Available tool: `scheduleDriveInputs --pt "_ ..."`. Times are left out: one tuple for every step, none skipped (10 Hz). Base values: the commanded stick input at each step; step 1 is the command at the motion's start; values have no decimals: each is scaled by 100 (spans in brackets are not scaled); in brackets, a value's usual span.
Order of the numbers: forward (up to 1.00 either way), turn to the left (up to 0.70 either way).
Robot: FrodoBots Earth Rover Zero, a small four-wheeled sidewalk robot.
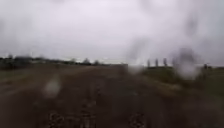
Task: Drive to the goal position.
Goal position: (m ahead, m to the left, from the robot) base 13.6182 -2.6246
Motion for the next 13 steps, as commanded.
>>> scheduleDriveInputs --pt "100 0" --pt "100 0" --pt "100 0" --pt "100 0" --pt "100 0" --pt "100 0" --pt "100 14" --pt "100 30" --pt "100 15" --pt "100 4" --pt "100 0" --pt "100 0" --pt "100 0"
